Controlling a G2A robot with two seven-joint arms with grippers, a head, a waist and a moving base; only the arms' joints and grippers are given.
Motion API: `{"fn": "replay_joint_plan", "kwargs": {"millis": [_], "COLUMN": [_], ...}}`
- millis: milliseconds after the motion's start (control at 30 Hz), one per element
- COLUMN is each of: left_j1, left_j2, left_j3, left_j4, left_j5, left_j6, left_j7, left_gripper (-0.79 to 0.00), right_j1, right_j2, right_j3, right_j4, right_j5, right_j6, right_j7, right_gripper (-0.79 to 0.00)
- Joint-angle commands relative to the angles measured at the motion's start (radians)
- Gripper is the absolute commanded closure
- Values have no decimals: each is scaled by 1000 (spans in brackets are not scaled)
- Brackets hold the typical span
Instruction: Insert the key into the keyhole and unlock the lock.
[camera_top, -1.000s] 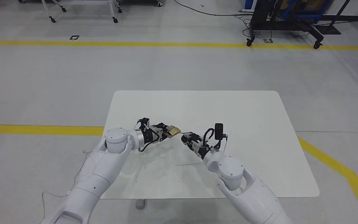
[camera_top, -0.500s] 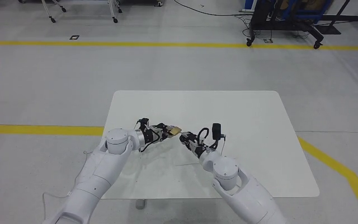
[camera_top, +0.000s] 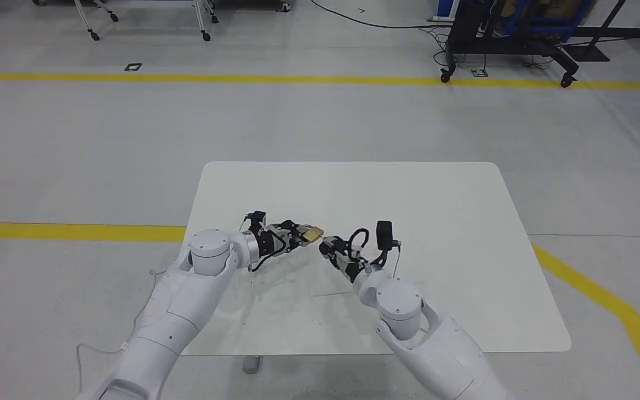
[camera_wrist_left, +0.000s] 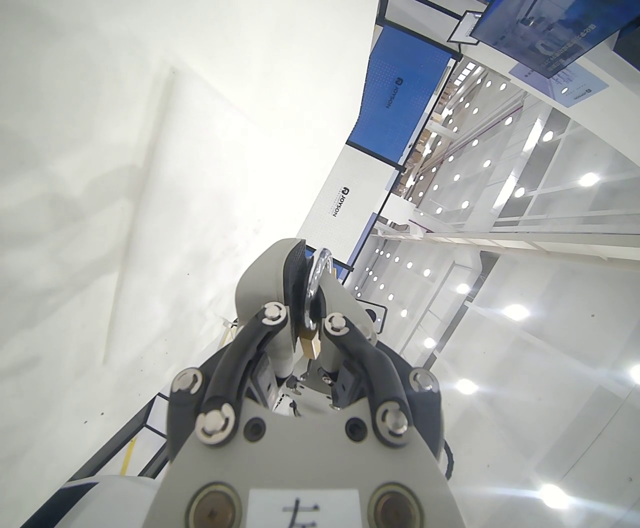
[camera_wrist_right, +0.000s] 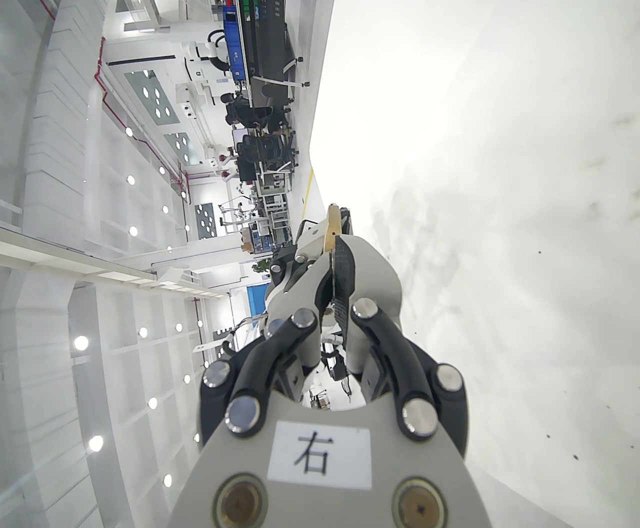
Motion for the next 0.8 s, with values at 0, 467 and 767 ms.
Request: {"fn": "replay_joint_plan", "kwargs": {"millis": [0, 467, 767], "left_j1": [0, 0, 0], "left_j2": [0, -2, -2], "left_j3": [-1, -4, -4], "left_j4": [0, 2, 1], "left_j5": [0, 4, 12], "left_j6": [1, 4, 4], "left_j7": [0, 0, 1], "left_gripper": [0, 0, 0], "right_j1": [-1, -12, -14], "right_j2": [-2, -14, -21], "right_j3": [-4, -17, -21], "right_j4": [-1, 2, 5], "right_j5": [-7, -34, -43], "right_j6": [2, 9, 13], "right_j7": [3, 28, 60], "right_gripper": [0, 0, 0]}}
